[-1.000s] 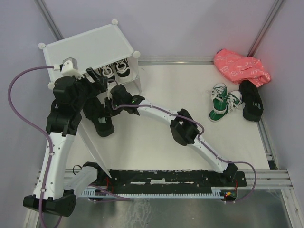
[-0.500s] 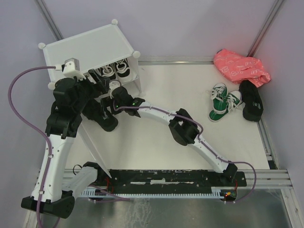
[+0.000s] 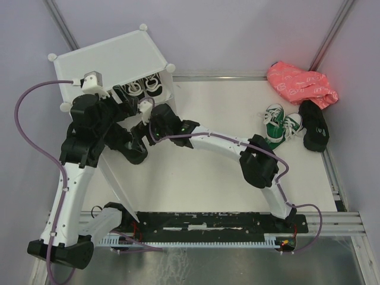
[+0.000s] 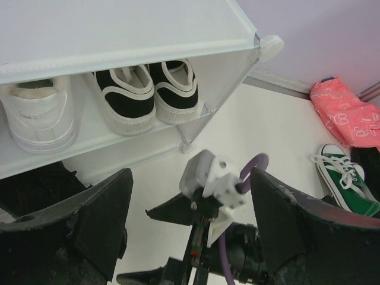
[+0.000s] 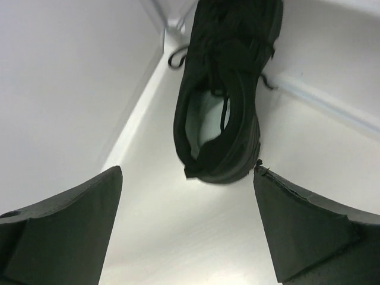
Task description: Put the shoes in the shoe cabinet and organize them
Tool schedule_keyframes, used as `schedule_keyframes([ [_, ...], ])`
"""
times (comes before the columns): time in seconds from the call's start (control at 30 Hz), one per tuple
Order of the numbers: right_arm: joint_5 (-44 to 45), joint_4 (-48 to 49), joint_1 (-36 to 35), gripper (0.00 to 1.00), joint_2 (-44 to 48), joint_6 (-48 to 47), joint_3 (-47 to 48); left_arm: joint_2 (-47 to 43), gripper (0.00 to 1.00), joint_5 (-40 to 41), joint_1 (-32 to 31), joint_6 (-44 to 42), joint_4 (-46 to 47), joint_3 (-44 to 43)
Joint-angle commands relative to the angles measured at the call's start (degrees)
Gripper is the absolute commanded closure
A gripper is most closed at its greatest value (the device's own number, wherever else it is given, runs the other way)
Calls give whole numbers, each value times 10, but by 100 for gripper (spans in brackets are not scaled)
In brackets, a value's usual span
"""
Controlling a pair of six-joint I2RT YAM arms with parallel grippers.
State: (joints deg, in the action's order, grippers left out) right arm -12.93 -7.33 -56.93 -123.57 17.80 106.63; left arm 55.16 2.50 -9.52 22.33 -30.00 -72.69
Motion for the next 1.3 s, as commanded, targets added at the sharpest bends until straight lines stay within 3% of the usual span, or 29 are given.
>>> schedule_keyframes([
  [0.0,-39,-3,-11,1,16,-89,-64,4,14,4,-3,-20,19,-16],
  [0.17,-24,-38,-12,16,-4,-116,-67,4,14,10,-2,-21,16,-21],
  [0.5,46,19,-12,25,-140,-124,16,-6,14,9,-3,-18,12,-23],
  [0.63,63,71,-12,29,-154,-124,13,-9,14,6,-3,-19,12,-19],
  [0.93,13,171,-15,44,-137,-82,15,-3,14,3,-3,-20,14,-23],
  [1.27,-31,158,-62,46,-138,-109,34,1,14,2,-3,-23,18,-14],
])
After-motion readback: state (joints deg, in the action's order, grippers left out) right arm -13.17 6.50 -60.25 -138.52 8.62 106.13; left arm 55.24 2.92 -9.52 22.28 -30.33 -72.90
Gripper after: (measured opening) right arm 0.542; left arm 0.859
